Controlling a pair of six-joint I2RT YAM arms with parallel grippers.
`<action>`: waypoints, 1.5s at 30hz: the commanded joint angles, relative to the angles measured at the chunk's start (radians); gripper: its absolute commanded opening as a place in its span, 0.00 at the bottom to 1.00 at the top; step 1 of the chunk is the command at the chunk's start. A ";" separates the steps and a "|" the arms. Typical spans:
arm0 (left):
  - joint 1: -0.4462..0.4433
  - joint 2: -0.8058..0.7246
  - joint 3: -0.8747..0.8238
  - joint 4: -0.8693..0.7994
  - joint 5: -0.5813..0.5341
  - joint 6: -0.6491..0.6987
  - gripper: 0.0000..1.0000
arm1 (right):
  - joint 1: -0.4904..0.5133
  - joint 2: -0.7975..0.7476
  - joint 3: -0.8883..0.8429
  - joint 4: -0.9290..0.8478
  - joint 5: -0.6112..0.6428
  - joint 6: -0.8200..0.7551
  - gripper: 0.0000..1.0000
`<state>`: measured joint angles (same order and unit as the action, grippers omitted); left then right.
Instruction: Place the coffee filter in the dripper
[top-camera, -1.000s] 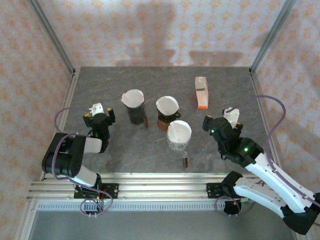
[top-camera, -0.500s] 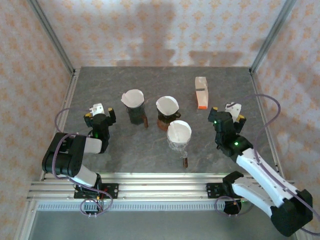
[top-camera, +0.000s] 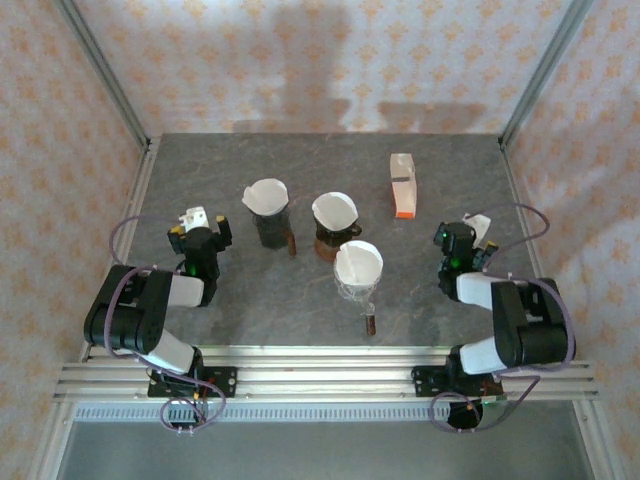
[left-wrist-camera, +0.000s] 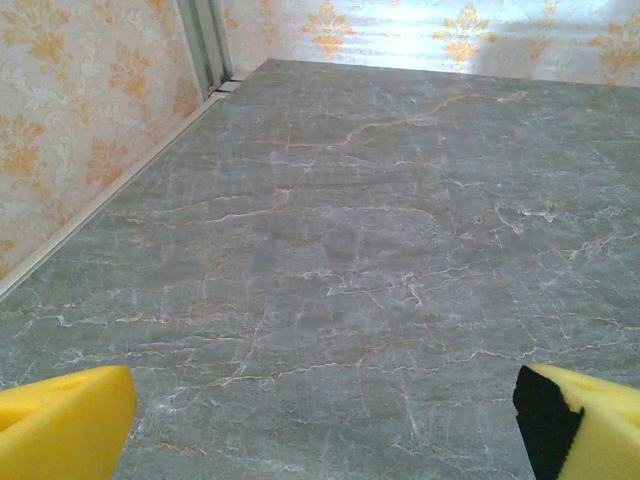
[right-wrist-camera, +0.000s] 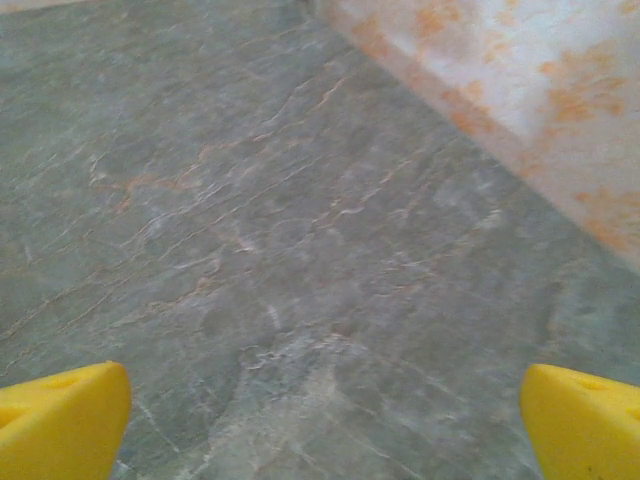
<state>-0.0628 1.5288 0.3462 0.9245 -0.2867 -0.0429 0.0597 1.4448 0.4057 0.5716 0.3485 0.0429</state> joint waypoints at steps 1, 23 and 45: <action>0.002 0.002 0.017 0.002 0.003 0.020 1.00 | -0.006 0.052 0.068 0.100 -0.118 -0.047 1.00; 0.002 0.002 0.017 0.002 0.004 0.020 1.00 | -0.010 0.077 -0.005 0.241 -0.158 -0.058 0.99; 0.002 0.002 0.017 0.003 0.003 0.021 1.00 | -0.010 0.082 -0.001 0.234 -0.158 -0.057 0.99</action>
<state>-0.0628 1.5288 0.3462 0.9241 -0.2867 -0.0429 0.0532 1.5257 0.4053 0.7795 0.1825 -0.0025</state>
